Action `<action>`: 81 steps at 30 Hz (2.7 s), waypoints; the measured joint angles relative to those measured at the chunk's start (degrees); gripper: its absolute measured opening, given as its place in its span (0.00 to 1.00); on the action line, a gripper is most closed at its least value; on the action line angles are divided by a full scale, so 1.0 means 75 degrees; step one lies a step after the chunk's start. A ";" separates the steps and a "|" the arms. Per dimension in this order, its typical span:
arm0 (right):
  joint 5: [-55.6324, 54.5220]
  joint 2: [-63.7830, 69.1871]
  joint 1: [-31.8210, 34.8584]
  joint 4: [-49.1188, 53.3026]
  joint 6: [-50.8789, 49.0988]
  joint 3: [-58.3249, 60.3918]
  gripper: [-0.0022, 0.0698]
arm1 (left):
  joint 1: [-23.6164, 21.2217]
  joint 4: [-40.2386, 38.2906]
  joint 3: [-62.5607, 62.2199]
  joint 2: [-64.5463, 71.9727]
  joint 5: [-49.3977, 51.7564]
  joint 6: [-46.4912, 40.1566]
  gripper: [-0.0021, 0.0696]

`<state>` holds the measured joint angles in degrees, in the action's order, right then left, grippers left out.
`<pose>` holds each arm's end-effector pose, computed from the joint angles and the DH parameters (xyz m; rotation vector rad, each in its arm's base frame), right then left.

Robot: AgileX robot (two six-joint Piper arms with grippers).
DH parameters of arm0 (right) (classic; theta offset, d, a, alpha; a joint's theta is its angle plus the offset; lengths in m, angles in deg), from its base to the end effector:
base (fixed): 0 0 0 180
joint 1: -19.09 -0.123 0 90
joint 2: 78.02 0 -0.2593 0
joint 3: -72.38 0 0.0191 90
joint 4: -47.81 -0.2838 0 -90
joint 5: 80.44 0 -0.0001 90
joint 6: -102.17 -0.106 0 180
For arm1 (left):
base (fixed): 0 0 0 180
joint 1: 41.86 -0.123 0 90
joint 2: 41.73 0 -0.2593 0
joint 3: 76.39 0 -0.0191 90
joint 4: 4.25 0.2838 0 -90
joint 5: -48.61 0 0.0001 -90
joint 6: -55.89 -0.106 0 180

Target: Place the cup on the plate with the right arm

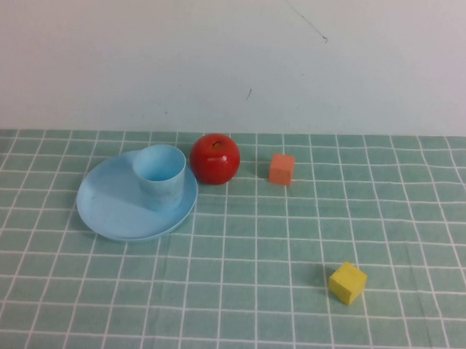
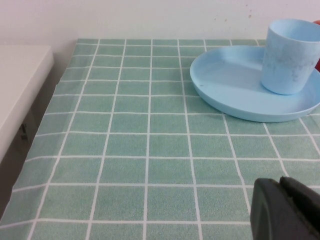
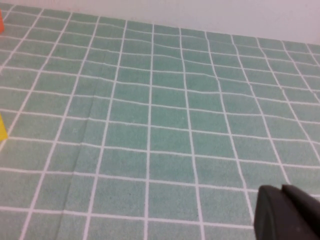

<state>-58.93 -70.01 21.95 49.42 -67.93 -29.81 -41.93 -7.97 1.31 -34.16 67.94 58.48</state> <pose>0.1258 -0.0074 0.1672 -0.1326 1.8724 -0.1810 0.1268 -0.0021 0.1729 -0.0831 1.8240 -0.0939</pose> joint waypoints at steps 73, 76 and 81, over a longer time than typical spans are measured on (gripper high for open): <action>-0.0030 0.0000 0.0087 -0.0786 0.0013 0.0000 0.03 | 0.0000 0.0000 0.0000 0.0000 0.0000 0.0000 0.03; -0.0030 0.0000 0.0087 -0.0786 0.0013 0.0000 0.03 | 0.0000 0.0000 0.0000 0.0000 0.0000 0.0000 0.03; -0.0030 0.0000 0.0104 -0.0786 0.0013 0.0000 0.03 | 0.0000 0.0000 0.0000 0.0000 0.0000 0.0000 0.03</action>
<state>-59.16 -70.01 22.73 43.52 -67.83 -29.81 -41.93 -7.97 1.31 -34.16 67.94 58.48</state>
